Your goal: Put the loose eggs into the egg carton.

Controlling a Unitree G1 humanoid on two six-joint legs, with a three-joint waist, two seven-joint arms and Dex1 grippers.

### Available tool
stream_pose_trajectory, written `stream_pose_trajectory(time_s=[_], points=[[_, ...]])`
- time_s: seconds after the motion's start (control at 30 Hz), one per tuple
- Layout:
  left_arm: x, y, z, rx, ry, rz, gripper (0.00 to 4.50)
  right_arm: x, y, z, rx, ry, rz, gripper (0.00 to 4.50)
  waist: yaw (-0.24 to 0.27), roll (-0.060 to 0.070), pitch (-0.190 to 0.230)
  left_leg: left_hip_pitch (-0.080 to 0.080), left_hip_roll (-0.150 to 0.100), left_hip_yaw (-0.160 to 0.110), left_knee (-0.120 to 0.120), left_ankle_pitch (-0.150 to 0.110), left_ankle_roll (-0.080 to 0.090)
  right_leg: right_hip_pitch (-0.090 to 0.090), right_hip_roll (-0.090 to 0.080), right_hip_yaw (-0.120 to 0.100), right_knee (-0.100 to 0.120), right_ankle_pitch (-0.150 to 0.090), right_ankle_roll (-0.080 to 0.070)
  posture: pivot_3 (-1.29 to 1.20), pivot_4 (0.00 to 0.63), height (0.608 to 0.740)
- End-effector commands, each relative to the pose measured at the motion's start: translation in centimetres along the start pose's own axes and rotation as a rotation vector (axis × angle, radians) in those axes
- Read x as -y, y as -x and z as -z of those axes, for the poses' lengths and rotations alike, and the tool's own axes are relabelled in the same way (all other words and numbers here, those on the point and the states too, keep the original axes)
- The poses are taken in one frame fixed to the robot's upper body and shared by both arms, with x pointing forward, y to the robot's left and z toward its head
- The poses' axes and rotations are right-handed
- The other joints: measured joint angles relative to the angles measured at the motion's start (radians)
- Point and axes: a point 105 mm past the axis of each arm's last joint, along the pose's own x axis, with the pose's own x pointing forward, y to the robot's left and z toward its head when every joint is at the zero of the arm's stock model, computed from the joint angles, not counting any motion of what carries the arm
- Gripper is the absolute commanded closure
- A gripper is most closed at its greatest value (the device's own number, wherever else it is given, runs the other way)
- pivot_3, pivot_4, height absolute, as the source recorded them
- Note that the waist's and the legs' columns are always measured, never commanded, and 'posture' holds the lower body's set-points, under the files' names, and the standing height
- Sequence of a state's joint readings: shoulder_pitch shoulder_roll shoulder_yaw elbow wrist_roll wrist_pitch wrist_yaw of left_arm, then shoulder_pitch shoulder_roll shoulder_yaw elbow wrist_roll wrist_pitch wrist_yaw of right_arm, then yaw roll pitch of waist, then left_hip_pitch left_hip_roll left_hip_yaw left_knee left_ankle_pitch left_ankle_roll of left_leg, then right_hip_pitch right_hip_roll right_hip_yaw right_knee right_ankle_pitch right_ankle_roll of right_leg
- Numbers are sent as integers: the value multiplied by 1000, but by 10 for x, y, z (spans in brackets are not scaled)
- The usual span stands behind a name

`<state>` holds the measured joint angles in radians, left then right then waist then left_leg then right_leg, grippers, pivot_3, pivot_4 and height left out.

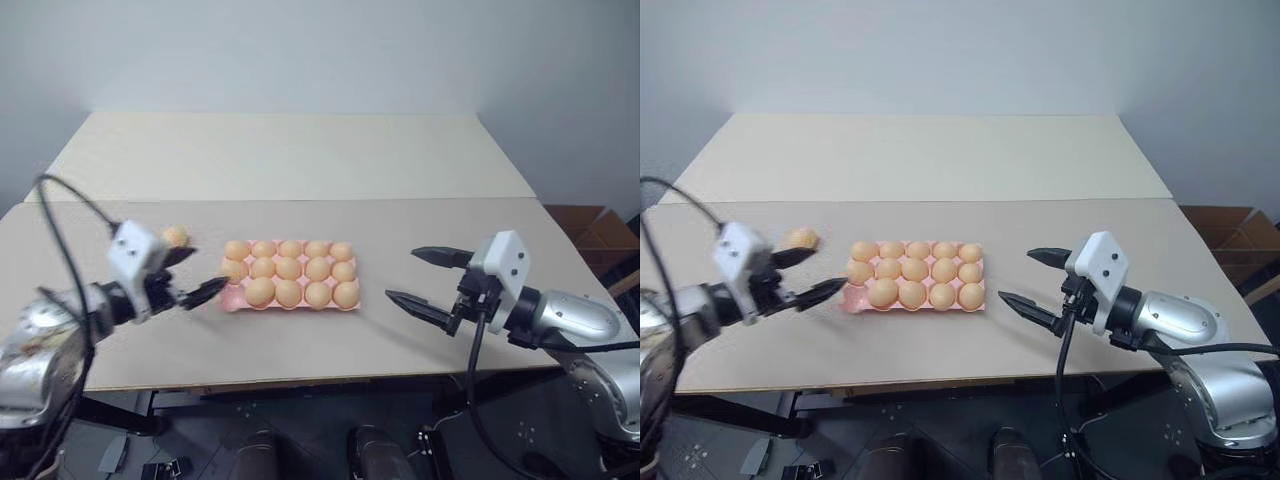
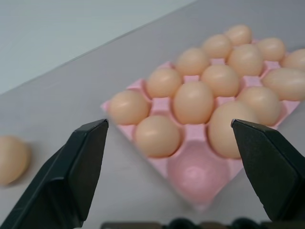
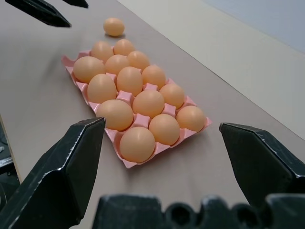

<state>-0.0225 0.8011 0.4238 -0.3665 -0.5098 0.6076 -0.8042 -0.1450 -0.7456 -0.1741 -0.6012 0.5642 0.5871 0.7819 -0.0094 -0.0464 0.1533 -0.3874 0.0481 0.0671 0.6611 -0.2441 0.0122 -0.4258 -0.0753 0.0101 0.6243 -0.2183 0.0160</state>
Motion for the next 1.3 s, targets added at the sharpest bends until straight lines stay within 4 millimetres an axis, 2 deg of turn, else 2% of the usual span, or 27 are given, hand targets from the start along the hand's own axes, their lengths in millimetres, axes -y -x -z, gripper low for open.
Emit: stream_pose_trajectory(time_s=[0.03,0.1,0.23,0.37,0.6,0.7,0.93,1.0,1.13,1.3], points=[[-10,39,-10,66,-93,-13,8,4,9,-12,54,31,-39,0,-1,0,0,0,0,0,0,0,0,0,0,0,0,0,-1,0,150,740],[-10,56,-4,63,-65,-17,8,4,13,-12,56,31,-73,0,0,0,0,0,0,1,0,0,0,0,-1,0,-1,-2,-3,0,150,740],[7,77,7,55,-6,24,8,6,16,-6,45,0,-113,0,8,0,0,1,1,1,0,0,0,1,-2,0,-1,-4,-2,0,150,740],[14,79,10,76,30,6,8,10,15,-3,32,6,-111,0,18,0,0,2,1,1,0,0,0,1,-2,0,0,-5,0,0,150,740],[12,70,9,90,48,-52,8,15,13,-7,39,16,-101,0,19,0,0,2,1,2,0,0,0,1,0,1,1,-5,-1,0,150,740],[-3,56,6,70,70,-137,8,16,11,-7,41,29,-96,0,22,0,0,2,1,1,0,0,0,1,0,0,1,-5,-1,0,150,740],[-60,-8,2,32,167,-465,8,17,1,-10,65,39,-80,0,22,0,0,3,0,1,1,1,-1,4,0,1,1,2,8,0,150,740],[-76,-24,3,-6,212,-535,8,15,0,-10,68,43,-77,0,18,-1,0,2,-1,1,1,1,-1,3,0,1,-1,5,5,0,150,740],[-94,-53,5,-50,243,-563,8,13,-1,-12,74,53,-68,0,13,-1,0,-1,-1,0,1,1,-1,1,1,1,-1,5,5,0,150,740],[-107,-76,15,-102,256,-556,8,10,0,-14,79,56,-58,0,11,-1,0,-1,-1,0,1,0,0,1,1,0,-1,5,5,0,150,740]])
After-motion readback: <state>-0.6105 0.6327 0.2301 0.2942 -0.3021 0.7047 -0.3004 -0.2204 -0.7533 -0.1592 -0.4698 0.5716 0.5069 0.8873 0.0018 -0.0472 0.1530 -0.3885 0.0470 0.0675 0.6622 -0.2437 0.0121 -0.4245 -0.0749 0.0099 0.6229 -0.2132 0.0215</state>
